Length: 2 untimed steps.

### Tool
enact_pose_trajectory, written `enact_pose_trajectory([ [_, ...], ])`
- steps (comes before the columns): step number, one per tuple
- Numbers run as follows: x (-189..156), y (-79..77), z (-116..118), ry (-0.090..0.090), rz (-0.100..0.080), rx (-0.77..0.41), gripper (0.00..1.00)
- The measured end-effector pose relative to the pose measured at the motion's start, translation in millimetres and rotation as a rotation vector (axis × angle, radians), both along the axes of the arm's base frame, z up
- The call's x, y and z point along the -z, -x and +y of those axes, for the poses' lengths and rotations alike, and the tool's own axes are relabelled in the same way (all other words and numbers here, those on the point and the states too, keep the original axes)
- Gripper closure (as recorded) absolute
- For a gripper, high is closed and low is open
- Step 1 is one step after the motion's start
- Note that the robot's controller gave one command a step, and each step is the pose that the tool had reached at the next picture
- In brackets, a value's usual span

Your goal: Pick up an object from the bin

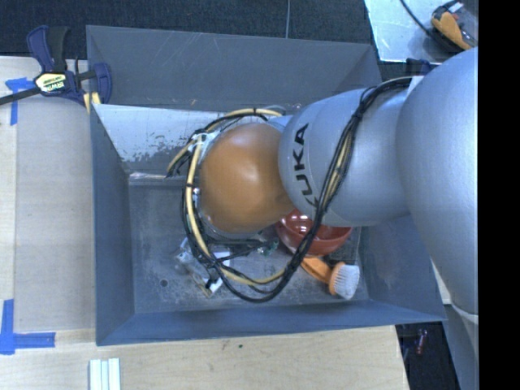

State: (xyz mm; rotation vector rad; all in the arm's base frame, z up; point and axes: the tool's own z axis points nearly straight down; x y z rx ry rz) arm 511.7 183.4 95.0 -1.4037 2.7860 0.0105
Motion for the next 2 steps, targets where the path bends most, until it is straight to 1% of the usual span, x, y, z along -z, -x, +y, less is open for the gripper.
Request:
enact_pose_trajectory([
  [2, -15.6, -1.0, 0.4, -0.003, -0.005, 0.005, 1.00],
])
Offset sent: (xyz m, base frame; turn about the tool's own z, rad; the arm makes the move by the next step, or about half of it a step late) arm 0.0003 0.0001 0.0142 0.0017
